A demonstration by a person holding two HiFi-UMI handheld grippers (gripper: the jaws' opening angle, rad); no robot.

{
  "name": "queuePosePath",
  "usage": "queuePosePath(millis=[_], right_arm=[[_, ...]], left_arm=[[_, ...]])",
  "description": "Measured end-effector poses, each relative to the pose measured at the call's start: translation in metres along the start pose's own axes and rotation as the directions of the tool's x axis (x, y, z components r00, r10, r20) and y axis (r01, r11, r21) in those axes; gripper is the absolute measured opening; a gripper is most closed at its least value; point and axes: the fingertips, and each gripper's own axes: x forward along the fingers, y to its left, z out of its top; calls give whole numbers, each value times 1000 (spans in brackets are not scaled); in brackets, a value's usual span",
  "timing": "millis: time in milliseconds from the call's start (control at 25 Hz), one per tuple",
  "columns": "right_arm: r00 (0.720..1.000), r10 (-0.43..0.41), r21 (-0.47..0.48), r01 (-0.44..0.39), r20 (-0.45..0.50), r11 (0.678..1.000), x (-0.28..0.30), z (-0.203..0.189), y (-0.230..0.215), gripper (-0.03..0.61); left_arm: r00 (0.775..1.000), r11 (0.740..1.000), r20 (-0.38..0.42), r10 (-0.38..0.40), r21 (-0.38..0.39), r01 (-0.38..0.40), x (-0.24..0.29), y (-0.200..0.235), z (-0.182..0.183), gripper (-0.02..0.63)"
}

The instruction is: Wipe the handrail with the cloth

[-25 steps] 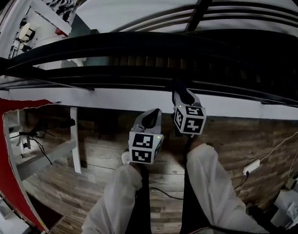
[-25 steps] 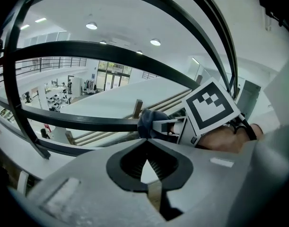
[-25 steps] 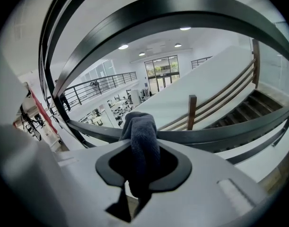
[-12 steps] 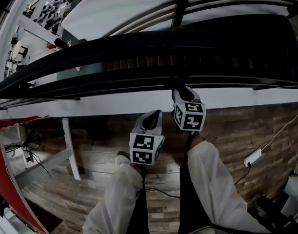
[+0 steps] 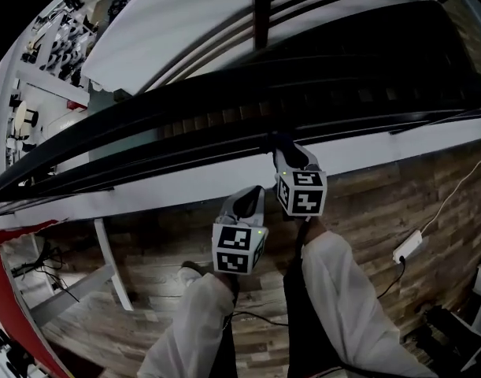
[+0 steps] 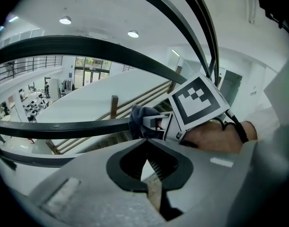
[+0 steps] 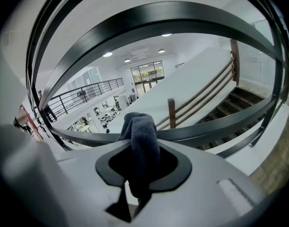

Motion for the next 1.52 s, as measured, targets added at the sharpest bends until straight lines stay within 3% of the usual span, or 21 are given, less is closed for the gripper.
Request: queuePosePath(millis=[200, 680, 1400, 1520], right_arm=[[999, -29, 26, 29, 17, 999, -11, 5, -51, 74], [997, -53, -41, 56, 59, 998, -31, 14, -141, 74], [978, -186, 69, 181, 89, 981, -68, 29, -312, 74], [973, -211, 53, 206, 98, 977, -75, 33, -343, 74]], left_arm=[[999, 999, -15, -37, 37, 37, 28, -38, 7, 3], [993, 991, -36, -115, 61, 117, 99, -122, 22, 3], [973, 965, -92, -212, 140, 223, 185, -231, 44, 3], [968, 958, -97, -232, 149, 244, 200, -251, 49, 3]])
